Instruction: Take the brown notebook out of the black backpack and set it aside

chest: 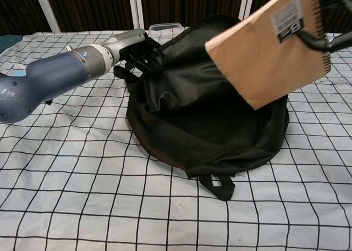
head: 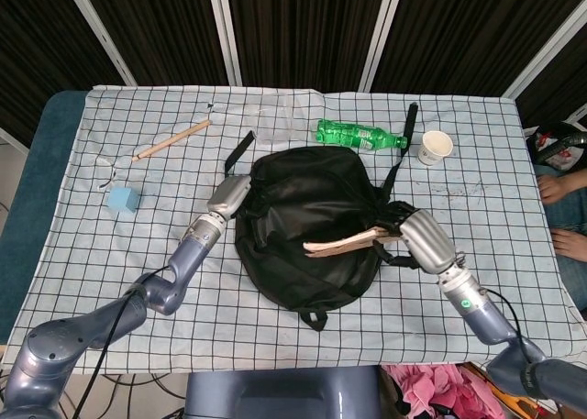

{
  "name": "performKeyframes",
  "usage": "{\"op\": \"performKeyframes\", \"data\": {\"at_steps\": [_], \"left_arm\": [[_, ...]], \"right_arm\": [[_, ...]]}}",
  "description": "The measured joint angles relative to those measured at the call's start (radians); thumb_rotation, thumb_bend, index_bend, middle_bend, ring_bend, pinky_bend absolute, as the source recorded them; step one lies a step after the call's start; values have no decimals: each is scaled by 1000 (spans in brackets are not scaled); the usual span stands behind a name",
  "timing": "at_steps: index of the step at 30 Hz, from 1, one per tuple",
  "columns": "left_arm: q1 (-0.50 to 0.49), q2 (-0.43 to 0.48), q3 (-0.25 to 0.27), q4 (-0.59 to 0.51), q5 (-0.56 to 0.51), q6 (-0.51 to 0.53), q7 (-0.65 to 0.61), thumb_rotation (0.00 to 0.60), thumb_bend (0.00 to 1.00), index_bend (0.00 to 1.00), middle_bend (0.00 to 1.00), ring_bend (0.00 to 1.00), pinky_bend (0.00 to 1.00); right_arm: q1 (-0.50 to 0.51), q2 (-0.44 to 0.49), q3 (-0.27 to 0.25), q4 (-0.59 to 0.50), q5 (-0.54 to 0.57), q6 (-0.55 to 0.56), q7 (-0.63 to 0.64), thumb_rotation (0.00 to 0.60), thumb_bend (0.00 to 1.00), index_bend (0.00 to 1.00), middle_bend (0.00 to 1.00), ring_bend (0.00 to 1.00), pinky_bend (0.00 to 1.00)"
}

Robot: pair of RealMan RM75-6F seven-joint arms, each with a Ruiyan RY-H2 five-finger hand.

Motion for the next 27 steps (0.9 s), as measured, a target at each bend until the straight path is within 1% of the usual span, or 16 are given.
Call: {"op": "performKeyframes", "data": {"at_steps": [5, 10, 13, 15, 16, 18, 20, 22, 24, 27], "left_arm": [[2, 1, 7, -13, 15, 10, -5, 600, 338, 579, 589, 414, 400], [4, 1, 19, -28, 29, 12, -8, 600, 324, 568, 578, 400, 393], [7, 6, 28, -47, 40, 15, -11, 600, 237, 531, 538, 359, 366], [9, 16, 35, -71, 48, 14, -15, 600, 135, 465, 458, 284, 305], [10, 23, 39, -86, 52, 12, -17, 600, 100, 429, 413, 245, 273], [13, 51, 50, -134, 63, 2, -22, 600, 21, 298, 261, 105, 161], [15, 95, 64, -200, 74, -19, -29, 600, 1, 229, 183, 24, 88], [15, 147, 76, -274, 81, -50, -39, 600, 0, 213, 153, 1, 37], [14, 223, 90, -376, 90, -94, -59, 600, 0, 209, 136, 0, 2], [15, 355, 107, -542, 111, -147, -102, 600, 0, 208, 134, 0, 0]], "right_arm": [[-44, 141, 28, -109, 27, 36, -6, 600, 467, 827, 634, 466, 321], [-84, 237, 71, -164, 65, 76, -19, 600, 467, 827, 632, 466, 321], [-106, 274, 105, -166, 98, 98, -39, 600, 467, 826, 630, 466, 321], [-115, 288, 121, -154, 120, 98, -46, 600, 468, 826, 630, 466, 321], [-116, 289, 125, -145, 130, 94, -49, 600, 470, 826, 630, 466, 321], [-117, 290, 132, -121, 150, 73, -54, 600, 477, 826, 630, 467, 321], [-113, 285, 136, -91, 165, 40, -62, 600, 481, 826, 630, 467, 321], [-106, 274, 140, -57, 179, 9, -75, 600, 482, 826, 630, 466, 321], [-94, 252, 144, -8, 193, -26, -101, 600, 483, 826, 630, 466, 321], [-70, 209, 150, 68, 210, -78, -152, 600, 483, 826, 630, 466, 321]]}}
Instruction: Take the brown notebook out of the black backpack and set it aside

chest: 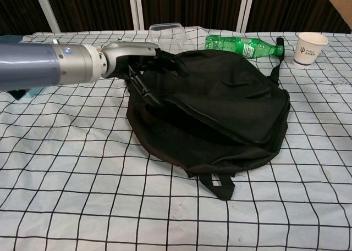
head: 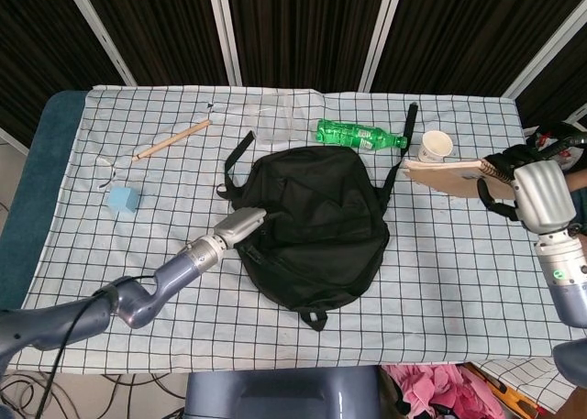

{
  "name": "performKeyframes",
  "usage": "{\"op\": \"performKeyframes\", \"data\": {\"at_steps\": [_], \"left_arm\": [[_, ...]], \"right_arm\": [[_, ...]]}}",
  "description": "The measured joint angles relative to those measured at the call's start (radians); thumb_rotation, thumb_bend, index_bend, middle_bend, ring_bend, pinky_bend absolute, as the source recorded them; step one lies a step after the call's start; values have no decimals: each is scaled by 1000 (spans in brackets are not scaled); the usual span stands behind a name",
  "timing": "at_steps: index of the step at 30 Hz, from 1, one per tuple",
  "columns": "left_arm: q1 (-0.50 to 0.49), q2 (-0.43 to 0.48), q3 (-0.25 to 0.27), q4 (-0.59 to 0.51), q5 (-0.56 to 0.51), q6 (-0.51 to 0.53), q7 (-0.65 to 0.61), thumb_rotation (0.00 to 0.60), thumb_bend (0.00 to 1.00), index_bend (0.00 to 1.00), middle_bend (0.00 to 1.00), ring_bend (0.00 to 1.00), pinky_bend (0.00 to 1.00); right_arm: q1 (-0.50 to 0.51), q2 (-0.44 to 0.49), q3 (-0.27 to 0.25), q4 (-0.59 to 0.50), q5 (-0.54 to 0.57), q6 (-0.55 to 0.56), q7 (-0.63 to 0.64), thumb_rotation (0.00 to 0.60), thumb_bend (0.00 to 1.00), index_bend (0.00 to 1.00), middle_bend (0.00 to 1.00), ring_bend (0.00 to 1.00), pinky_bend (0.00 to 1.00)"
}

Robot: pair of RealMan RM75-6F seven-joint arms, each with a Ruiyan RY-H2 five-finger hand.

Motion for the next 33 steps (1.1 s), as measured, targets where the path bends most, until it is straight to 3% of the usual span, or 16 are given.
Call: {"op": "performKeyframes", "data": {"at_steps": [5, 8, 14, 16, 21, 23, 25, 33], "left_arm": [[21, 249, 24, -223, 89, -15, -86, 600, 0, 220, 139, 0, 0], [56, 337, 33, -254, 151, 53, -76, 600, 0, 234, 143, 0, 0], [164, 370, 45, -252, 144, 256, 103, 600, 1, 243, 153, 0, 0], [194, 372, 48, -247, 135, 295, 132, 600, 1, 243, 155, 0, 0], [266, 372, 57, -224, 110, 392, 144, 600, 1, 243, 156, 0, 0], [286, 375, 64, -212, 107, 410, 128, 600, 1, 243, 156, 0, 0], [299, 378, 69, -202, 107, 425, 121, 600, 1, 244, 156, 0, 0], [377, 388, 103, -172, 130, 527, 137, 600, 1, 244, 156, 0, 0]], "right_arm": [[59, -96, 16, 102, 21, -83, -75, 600, 483, 826, 627, 466, 321], [97, -147, 21, 133, 24, -125, -118, 600, 483, 827, 610, 462, 321], [164, -255, 4, 206, 25, -247, -257, 600, 483, 823, 555, 444, 320], [175, -287, -6, 210, 22, -262, -307, 600, 475, 779, 514, 427, 318], [188, -361, -14, 176, 53, -306, -421, 600, 214, 189, 122, 188, 205], [187, -362, -12, 118, 86, -331, -458, 600, 152, 57, 35, 134, 174], [185, -354, -10, 53, 115, -350, -488, 600, 128, 4, 2, 115, 159], [129, -205, -5, -274, 202, -342, -599, 600, 124, 0, 0, 111, 150]]}}
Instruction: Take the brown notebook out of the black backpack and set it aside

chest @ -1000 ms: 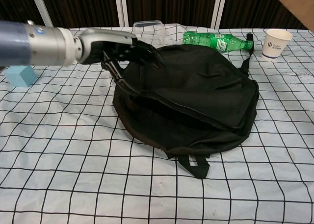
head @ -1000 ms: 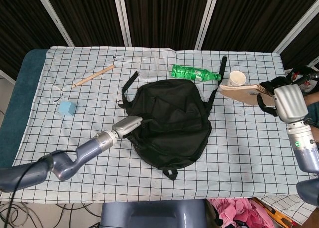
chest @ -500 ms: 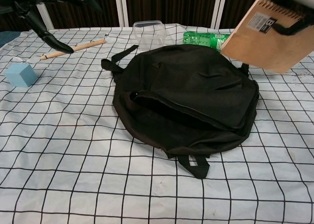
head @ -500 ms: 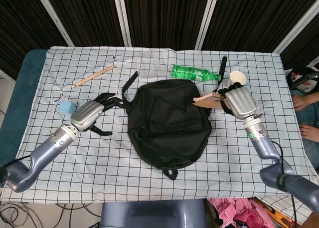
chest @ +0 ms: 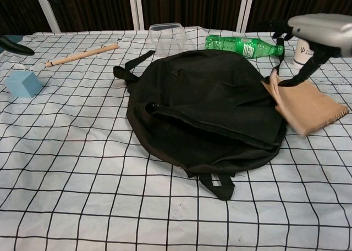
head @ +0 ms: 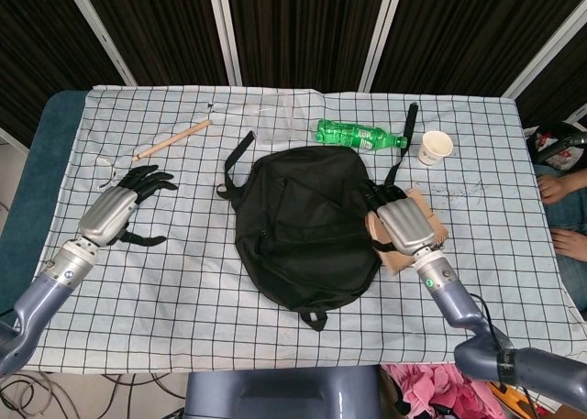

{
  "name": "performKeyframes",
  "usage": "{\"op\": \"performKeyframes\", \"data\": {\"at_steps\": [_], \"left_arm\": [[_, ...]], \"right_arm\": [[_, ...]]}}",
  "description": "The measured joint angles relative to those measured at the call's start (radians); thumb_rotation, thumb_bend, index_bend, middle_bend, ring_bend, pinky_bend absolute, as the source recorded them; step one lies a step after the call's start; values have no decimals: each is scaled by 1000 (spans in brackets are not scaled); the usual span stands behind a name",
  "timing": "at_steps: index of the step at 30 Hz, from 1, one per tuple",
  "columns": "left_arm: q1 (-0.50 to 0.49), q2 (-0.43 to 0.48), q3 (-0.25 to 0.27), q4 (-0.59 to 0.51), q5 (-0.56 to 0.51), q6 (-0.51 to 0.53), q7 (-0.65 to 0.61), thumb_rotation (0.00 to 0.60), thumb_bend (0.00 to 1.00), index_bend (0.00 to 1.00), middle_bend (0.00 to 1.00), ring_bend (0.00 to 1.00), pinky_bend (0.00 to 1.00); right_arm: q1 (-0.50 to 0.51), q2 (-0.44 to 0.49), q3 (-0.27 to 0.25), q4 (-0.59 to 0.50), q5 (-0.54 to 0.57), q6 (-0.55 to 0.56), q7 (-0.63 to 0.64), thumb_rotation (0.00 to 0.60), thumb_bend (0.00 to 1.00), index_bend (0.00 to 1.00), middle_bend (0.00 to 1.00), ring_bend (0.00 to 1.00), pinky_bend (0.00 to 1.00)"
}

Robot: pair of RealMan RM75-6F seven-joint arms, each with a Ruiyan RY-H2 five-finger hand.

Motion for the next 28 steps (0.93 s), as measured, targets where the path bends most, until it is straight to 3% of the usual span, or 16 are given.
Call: {"op": "performKeyframes", "data": {"at_steps": [7, 11, 16, 21, 24, 28], "left_arm": [[113, 7, 53, 10, 22, 117, 78, 600, 1, 244, 156, 0, 0], [219, 1, 93, 33, 25, 223, 122, 600, 1, 244, 156, 0, 0], [331, -15, 121, 65, 12, 324, 171, 600, 1, 243, 152, 0, 0], [419, -28, 128, 65, -15, 424, 256, 600, 1, 216, 135, 0, 0], [441, -15, 133, 24, -33, 424, 331, 600, 1, 195, 123, 0, 0], [460, 10, 124, -38, -67, 410, 365, 600, 1, 190, 117, 0, 0]], "right_arm": [[-103, 206, 6, -77, 89, 52, 7, 600, 125, 0, 0, 111, 142], [-200, 295, -11, -90, 79, 159, 37, 600, 125, 0, 6, 111, 142], [-325, 282, -60, -70, -6, 346, 64, 600, 125, 0, 7, 111, 142], [-483, 200, -126, -14, -102, 563, 66, 600, 126, 0, 16, 111, 142], [-547, 151, -165, 6, -157, 614, 35, 600, 127, 0, 16, 111, 138], [-550, 148, -184, 1, -210, 609, -1, 600, 127, 0, 16, 111, 137]]}}
